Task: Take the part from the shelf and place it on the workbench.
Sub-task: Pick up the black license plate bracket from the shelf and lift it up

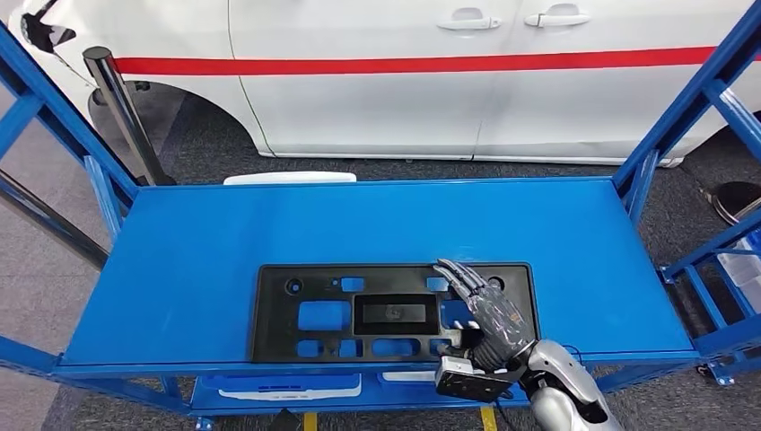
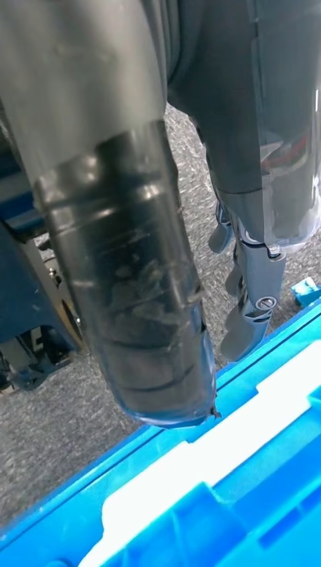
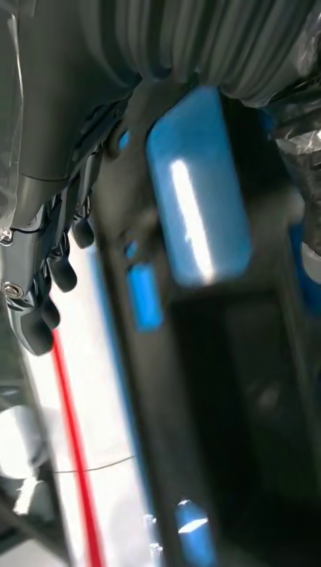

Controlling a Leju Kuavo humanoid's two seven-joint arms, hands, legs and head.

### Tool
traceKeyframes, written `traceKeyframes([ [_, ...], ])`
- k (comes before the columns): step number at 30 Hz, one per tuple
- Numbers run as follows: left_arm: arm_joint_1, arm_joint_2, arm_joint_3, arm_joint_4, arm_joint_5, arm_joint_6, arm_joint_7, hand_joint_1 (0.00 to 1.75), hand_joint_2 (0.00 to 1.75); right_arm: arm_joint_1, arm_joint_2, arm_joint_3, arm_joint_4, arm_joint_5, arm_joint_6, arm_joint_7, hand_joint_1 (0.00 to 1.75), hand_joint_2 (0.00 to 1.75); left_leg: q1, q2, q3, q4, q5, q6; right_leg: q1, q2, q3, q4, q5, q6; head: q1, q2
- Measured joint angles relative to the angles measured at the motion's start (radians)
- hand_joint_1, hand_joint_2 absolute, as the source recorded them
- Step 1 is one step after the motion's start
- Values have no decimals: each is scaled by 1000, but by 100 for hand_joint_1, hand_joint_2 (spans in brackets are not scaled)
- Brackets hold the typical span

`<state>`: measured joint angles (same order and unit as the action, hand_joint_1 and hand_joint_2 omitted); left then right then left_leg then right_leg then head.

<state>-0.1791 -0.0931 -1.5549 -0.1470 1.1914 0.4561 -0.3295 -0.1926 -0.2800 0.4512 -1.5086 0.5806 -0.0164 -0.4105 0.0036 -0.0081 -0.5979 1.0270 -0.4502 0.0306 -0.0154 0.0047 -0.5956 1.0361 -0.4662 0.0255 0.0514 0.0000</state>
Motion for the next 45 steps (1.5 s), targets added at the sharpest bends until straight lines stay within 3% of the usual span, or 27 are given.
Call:
traceKeyframes([
  [3,-1,0,0,0,-4,1,4,0,0,-16,-24,15,4,-17,29,-13,0,175,3,1,-5,19,-18,-15,-4,0,4,-6,4,-19,-1,0],
  [4,-1,0,0,0,-4,1,4,0,0,-21,-28,20,5,-20,33,-14,0,175,4,2,-21,55,-42,-20,-7,-1,6,-9,5,-26,-1,0],
  [7,0,0,0,0,-9,1,8,0,0,-30,-41,34,8,-27,48,-19,0,175,7,2,-107,242,-131,-28,-4,-5,7,-10,4,-34,-1,0],
  [8,1,0,0,0,-11,1,9,0,0,-32,-45,38,10,-29,53,-21,0,175,7,2,-124,279,-138,-29,-4,-5,8,-10,3,-35,-1,0],
  [9,1,0,0,0,-13,1,11,0,0,-36,-49,42,10,-30,57,-22,0,175,7,2,-123,277,-125,-29,-3,-5,9,-10,3,-35,-1,0],
  [10,1,0,0,0,-14,1,12,0,0,-39,-52,46,11,-31,59,-22,0,175,7,3,-103,236,-96,-27,-3,-4,11,-9,2,-34,-1,0],
  [12,-1,0,0,0,-15,1,13,0,0,-44,-55,50,11,-33,59,-23,0,175,6,2,-35,102,-34,-20,-1,-2,16,-8,-2,-30,-1,0],
  [13,-2,0,0,0,-16,1,14,0,0,-46,-57,51,11,-33,58,-23,0,175,4,2,-8,49,-18,-16,1,-1,17,-7,-3,-25,-1,0],
  [15,-2,0,0,0,-16,1,14,0,0,-49,-61,53,11,-35,55,-24,0,175,1,1,12,6,-14,-8,4,0,16,-6,-4,-15,0,0],
  [18,-2,0,0,0,-16,1,14,0,0,-52,-64,57,10,-37,54,-24,0,175,3,2,16,-7,-6,10,0,0,14,3,-14,0,0,0],
  [20,-3,0,0,0,-16,1,14,0,0,-53,-68,60,10,-38,54,-24,0,175,6,3,20,-15,-1,22,-3,-1,-20,80,-62,8,0,0],
  [22,-2,0,0,0,-16,1,14,0,0,-54,-71,62,11,-39,52,-24,0,175,5,3,19,-16,-2,27,-3,-2,-83,209,-120,15,0,0],
  [23,-1,1,0,0,-16,1,14,0,0,-53,-71,63,12,-39,49,-24,0,175,5,4,19,-15,-3,27,-4,-2,-106,252,-130,17,0,0],
  [24,-1,1,0,0,-16,1,14,0,0,-52,-71,65,13,-39,45,-24,0,175,4,3,20,-14,-4,27,-5,-2,-112,262,-120,18,0,0],
  [25,-1,1,0,0,-16,1,14,0,0,-51,-71,67,13,-39,39,-24,0,175,4,3,21,-12,-6,27,-6,-2,-99,230,-92,17,0,0],
  [27,-1,0,0,0,-16,1,14,0,0,-52,-71,69,11,-39,24,-25,0,175,3,1,24,-8,-11,22,-6,-2,-35,98,-24,11,1,0],
  [29,-1,0,0,0,-16,1,14,0,0,-54,-71,70,5,-37,12,-27,0,175,0,1,24,-5,-15,15,-1,-1,6,6,4,3,0,0],
  [32,-1,0,0,0,-16,2,14,0,0,-58,-71,71,-9,-28,2,-29,0,175,-1,1,22,-6,-16,0,1,0,9,-10,4,-10,0,0],
  [34,-3,0,0,0,-15,2,13,0,0,-65,-71,72,-23,-22,0,-30,0,175,-1,2,9,25,-40,-11,-4,-2,13,-17,8,-22,-1,0],
  [37,-2,0,0,0,-14,2,13,0,0,-79,-71,79,-48,-10,8,-31,0,175,4,2,-70,199,-129,-23,-4,-5,16,-20,7,-36,-1,0],
  [38,-1,0,0,0,-14,2,13,0,0,-82,-71,84,-56,-4,15,-30,0,175,6,2,-95,252,-146,-25,-3,-6,16,-20,6,-37,-1,0],
  [39,0,0,0,0,-14,2,13,0,0,-84,-71,91,-62,2,21,-29,0,175,7,3,-106,273,-144,-28,-3,-6,17,-18,5,-37,-1,0],
  [40,0,0,0,0,-13,2,14,0,0,-85,-71,99,-68,10,25,-28,0,175,9,3,-98,254,-121,-29,-3,-5,17,-16,4,-36,-1,0],
  [43,-2,0,0,0,-12,4,14,0,0,-86,-76,124,-87,41,24,-21,0,175,10,3,-9,66,-30,-24,-4,-3,18,-6,-5,-27,-1,0],
  [45,-1,0,0,0,-9,5,15,0,0,-89,-83,142,-102,56,17,-17,0,175,7,2,17,8,-20,-17,0,-3,15,-2,-6,-18,0,0],
])
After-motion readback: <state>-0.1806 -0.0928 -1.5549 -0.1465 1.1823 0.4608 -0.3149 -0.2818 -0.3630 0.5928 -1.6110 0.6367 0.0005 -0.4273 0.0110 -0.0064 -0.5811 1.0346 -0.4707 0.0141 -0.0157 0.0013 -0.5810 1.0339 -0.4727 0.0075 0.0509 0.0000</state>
